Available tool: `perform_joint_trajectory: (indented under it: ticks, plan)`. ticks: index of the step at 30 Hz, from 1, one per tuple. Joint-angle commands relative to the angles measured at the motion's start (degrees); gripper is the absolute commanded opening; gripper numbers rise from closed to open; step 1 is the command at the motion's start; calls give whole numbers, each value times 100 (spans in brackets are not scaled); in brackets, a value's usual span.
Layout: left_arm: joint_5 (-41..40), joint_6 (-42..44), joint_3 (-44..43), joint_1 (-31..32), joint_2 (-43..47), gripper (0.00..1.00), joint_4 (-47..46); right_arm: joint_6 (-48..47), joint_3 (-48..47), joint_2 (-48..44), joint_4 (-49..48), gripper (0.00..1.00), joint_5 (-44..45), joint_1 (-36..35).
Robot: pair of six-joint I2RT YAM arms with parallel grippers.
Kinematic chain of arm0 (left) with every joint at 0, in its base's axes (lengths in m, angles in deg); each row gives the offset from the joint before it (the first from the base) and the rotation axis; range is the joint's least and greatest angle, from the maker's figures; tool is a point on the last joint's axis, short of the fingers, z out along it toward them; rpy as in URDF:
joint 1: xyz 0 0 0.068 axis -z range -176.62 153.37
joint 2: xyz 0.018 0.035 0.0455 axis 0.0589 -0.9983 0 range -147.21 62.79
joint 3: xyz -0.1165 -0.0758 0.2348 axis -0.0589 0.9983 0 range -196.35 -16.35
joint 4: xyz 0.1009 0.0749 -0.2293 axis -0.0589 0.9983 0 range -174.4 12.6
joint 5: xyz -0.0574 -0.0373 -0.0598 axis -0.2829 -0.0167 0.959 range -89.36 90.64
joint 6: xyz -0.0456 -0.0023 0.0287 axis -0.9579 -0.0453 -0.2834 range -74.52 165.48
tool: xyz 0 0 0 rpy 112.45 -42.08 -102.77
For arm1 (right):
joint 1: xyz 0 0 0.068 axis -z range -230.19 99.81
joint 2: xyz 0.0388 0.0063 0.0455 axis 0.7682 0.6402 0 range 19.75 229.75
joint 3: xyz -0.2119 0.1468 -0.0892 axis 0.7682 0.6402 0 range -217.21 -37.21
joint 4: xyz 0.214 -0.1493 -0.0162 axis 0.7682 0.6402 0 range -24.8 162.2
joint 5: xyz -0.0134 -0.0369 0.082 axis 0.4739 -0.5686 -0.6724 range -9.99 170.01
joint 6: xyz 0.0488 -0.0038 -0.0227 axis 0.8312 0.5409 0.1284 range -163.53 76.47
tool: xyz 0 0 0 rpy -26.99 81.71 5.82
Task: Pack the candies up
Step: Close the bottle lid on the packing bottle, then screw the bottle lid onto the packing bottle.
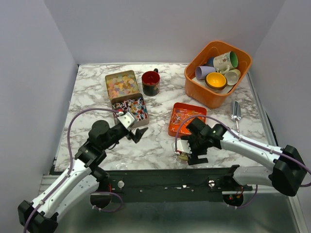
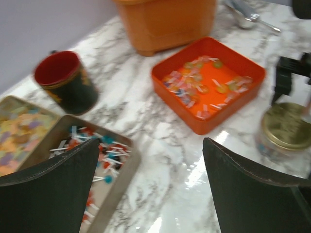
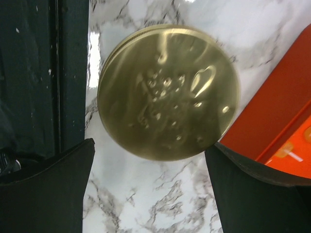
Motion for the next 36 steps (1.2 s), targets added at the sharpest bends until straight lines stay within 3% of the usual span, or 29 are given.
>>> perform_joint_trajectory:
  ticks: [1, 5, 7, 9, 14, 17, 18, 22, 27, 33, 36]
  plan:
    - [1057, -373, 382, 564, -39, 99, -133, 97, 261, -212, 296, 100, 320, 211]
    - [1261, -443, 873, 1109, -206, 99, -492, 124, 192, -361, 498, 100, 452, 500]
    - [1147, -391, 1163, 1679, -267, 99, -1071, 211, 103, -467, 612, 100, 452, 929]
    - [483, -312, 1551, 2371, -503, 99, -1719, 447, -150, -494, 665, 100, 435, 1282]
    - [-119, -233, 2140, 3095, -1453, 99, -3383, 1519, -1100, -598, 613, 100, 127, 2434]
    - [-164, 47, 2263, 3254, -2103, 99, -4244, 2371, -1601, -704, 341, 100, 460, 2593]
    - [-137, 127, 2333, 3281, -2522, 99, -4907, 2800, -1715, -705, 280, 100, 530, 2610]
    - [-111, 76, 2343, 3298, -3895, 99, -6265, 3313, -1892, -783, 113, 100, 147, 2794]
    - [-321, 320, 2142, 3447, -5844, 99, -8048, 3524, -1629, -819, -90, 99, -462, 2953]
    - [-393, 409, 1737, 3474, -7287, 99, -9490, 3771, -1909, -494, -362, 99, -410, 3120]
    - [-549, 348, 1658, 3544, -7553, 99, -9678, 3675, -2164, -345, -214, 99, -409, 3173]
